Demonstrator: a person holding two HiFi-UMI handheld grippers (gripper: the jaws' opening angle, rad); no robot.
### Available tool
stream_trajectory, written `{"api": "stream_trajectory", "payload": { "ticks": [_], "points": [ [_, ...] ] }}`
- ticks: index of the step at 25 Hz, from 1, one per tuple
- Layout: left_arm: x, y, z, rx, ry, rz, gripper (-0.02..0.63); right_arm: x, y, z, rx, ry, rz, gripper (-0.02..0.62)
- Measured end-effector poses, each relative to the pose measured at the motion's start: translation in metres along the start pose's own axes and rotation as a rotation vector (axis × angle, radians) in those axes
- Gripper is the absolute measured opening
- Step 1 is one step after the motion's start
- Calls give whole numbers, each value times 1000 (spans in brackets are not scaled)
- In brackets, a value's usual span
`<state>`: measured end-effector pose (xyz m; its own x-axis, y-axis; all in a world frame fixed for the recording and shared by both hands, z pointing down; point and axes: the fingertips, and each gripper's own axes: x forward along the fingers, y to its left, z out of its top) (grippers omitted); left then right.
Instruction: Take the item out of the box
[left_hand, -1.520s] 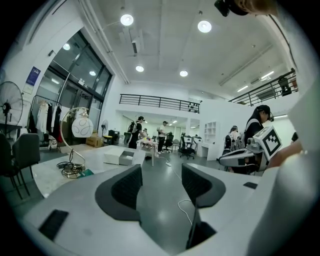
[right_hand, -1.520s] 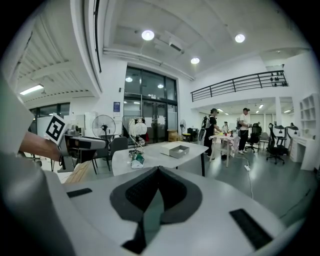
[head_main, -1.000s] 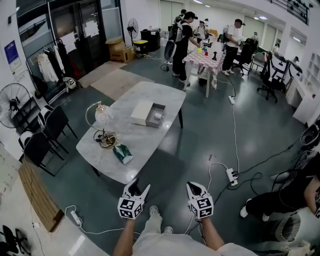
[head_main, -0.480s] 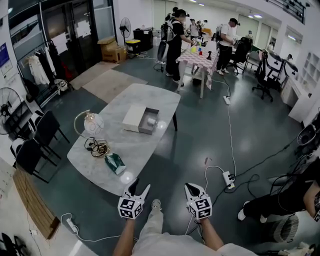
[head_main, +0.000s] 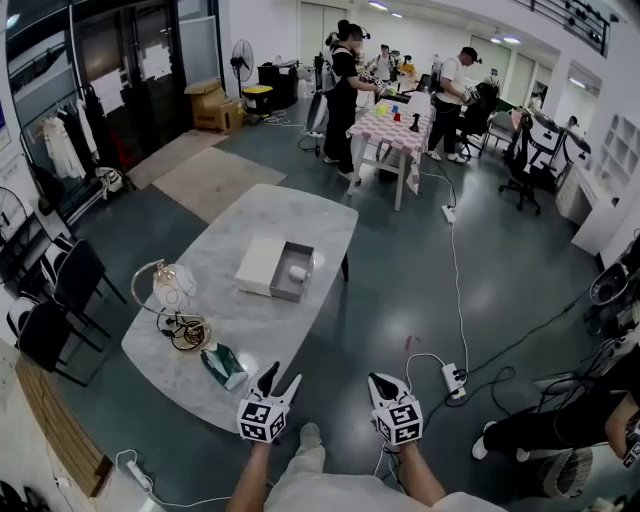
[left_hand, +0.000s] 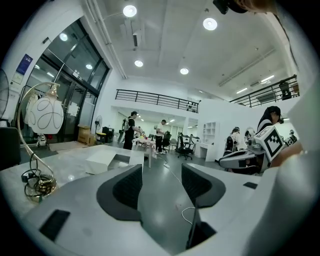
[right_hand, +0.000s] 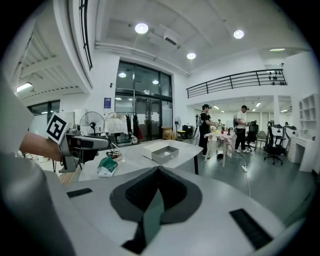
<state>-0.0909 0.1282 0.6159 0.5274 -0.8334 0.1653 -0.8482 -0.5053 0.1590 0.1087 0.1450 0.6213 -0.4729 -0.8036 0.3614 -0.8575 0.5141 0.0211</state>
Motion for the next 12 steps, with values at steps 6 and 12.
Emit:
{"api": "stream_trajectory", "payload": {
  "ticks": [6,12],
  "points": [
    [50,36,23,6,-5,-22,235,46,-24,27,-3,-1,-19,2],
    [101,64,47,44,-12,-52,235,91,-52,53,-4,-7,-44,2]
  ]
}}
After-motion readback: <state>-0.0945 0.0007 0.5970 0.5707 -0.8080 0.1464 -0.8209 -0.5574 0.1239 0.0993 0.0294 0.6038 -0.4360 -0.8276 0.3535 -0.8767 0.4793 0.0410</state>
